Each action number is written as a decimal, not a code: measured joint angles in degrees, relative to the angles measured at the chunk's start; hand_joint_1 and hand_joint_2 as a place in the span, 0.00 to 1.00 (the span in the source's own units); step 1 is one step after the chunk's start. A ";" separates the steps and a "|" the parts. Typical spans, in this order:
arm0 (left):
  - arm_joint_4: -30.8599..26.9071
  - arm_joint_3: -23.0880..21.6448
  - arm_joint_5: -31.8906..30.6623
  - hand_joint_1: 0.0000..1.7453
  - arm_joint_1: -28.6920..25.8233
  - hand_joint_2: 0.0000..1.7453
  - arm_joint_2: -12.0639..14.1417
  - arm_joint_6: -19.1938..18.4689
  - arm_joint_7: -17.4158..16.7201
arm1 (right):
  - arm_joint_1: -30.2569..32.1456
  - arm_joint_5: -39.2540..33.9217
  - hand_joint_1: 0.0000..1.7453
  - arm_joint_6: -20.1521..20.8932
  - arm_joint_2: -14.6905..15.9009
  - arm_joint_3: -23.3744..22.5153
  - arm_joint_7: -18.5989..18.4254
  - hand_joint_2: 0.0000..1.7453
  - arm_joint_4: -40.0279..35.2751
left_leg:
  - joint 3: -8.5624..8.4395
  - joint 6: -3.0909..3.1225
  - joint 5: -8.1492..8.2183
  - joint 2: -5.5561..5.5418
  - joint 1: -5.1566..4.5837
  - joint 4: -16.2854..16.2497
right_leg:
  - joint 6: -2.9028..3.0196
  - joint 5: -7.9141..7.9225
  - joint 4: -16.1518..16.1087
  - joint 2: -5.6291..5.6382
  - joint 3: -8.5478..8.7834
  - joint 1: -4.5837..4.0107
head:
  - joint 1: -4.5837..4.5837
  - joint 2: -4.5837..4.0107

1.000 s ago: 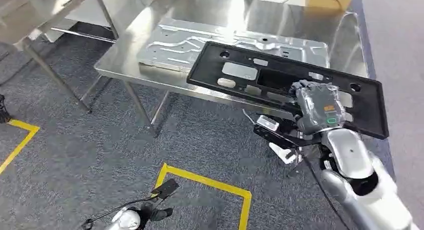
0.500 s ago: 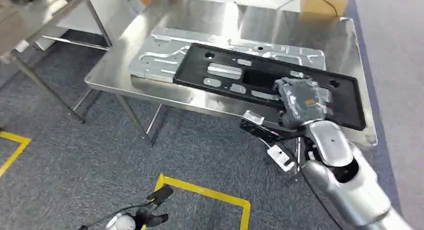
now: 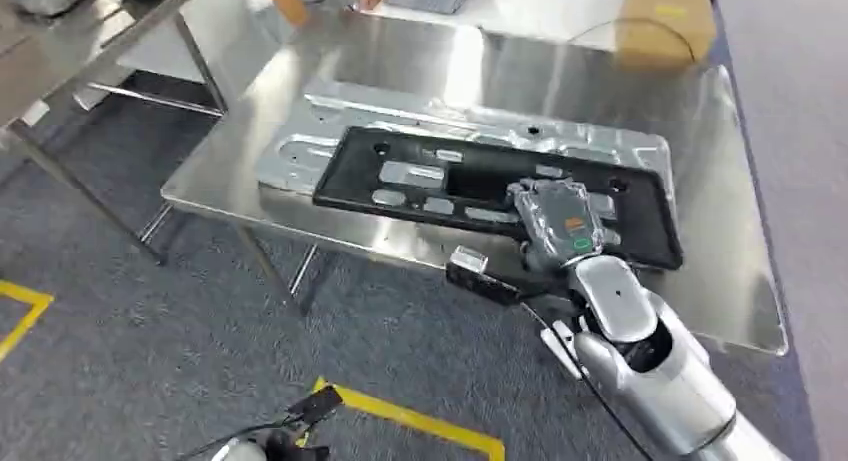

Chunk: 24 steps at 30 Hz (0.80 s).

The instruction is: Take the parts from the cabinet and place them on the table.

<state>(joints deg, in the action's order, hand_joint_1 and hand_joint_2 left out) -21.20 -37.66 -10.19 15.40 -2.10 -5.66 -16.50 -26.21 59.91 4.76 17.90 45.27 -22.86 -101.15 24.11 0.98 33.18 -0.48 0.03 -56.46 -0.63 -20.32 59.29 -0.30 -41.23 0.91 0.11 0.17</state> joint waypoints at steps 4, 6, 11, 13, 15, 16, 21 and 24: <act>0.85 0.00 -0.02 0.00 0.91 1.00 -0.02 0.04 0.04 | -0.96 0.00 1.00 -0.04 -0.89 0.22 -0.11 1.00 0.48 | 5.64 -0.93 -1.24 0.18 0.23 -10.58 | 1.27 -2.04 -0.85 0.23 3.07 0.35 | 0.29 0.00; 1.07 0.00 -0.02 0.00 0.75 1.00 -0.07 0.02 0.04 | -0.92 0.00 1.00 -0.02 -1.25 0.30 -0.07 1.00 0.83 | 10.45 -1.19 2.16 0.19 0.30 -15.49 | 1.42 -3.39 -0.90 0.45 4.59 0.33 | 0.22 0.00; 1.88 0.00 -0.09 0.00 0.30 1.00 -0.09 0.02 0.07 | -0.79 0.00 1.00 -0.02 -1.68 0.59 -0.07 1.00 1.79 | 14.76 -0.55 -1.00 0.19 0.32 -6.77 | 0.89 -8.19 -0.94 0.88 11.08 0.30 | 0.29 0.00; 2.58 0.00 -0.09 0.00 0.03 1.00 -0.09 0.02 0.09 | -0.69 -0.02 1.00 0.20 -1.68 0.76 -0.04 1.00 2.08 | 14.95 -0.09 -9.98 0.14 -0.25 -3.18 | 0.13 -9.99 -0.73 1.47 13.09 0.10 | 0.13 0.00; 2.71 0.02 -0.04 0.00 0.12 1.00 -0.39 0.24 0.26 | -0.70 -0.07 1.00 0.54 -1.68 0.83 0.00 1.00 1.92 | 13.32 0.52 -9.41 0.06 -0.18 -3.24 | -0.77 -10.84 -0.85 1.55 14.49 -0.13 | 0.35 0.00; 2.73 0.02 0.09 0.00 0.66 1.00 -0.59 0.35 0.37 | -0.78 -0.07 1.00 0.79 -1.66 0.85 0.00 1.00 1.81 | 13.01 0.84 -8.99 0.13 -0.22 -2.97 | -0.99 -10.33 -0.25 1.52 14.22 -0.06 | 0.29 0.00; 3.15 0.11 0.20 0.00 1.74 1.00 -0.68 0.33 0.94 | -0.97 -0.20 1.00 1.79 -1.22 0.87 -0.20 1.00 0.98 | 9.70 2.30 -7.49 0.15 -0.15 -1.88 | -1.60 -12.49 14.84 0.77 3.45 -0.03 | -0.04 0.00; 3.54 0.20 0.85 0.00 1.58 1.00 -0.70 -0.96 1.73 | -0.86 -0.33 1.00 2.23 -0.90 0.92 -0.26 1.00 0.92 | 7.65 2.57 -5.89 -0.27 -0.57 -1.86 | -1.03 -15.23 14.21 0.77 -0.29 -0.51 | -0.11 0.00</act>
<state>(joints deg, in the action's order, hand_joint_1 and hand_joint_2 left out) -17.66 -37.46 -9.33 16.98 -2.80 -6.62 -14.77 -27.07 59.58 6.99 17.01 46.18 -23.12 -100.24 31.76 3.55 27.30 -0.75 -0.54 -58.32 -1.66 -35.55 73.50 0.47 -41.52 0.40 0.00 0.17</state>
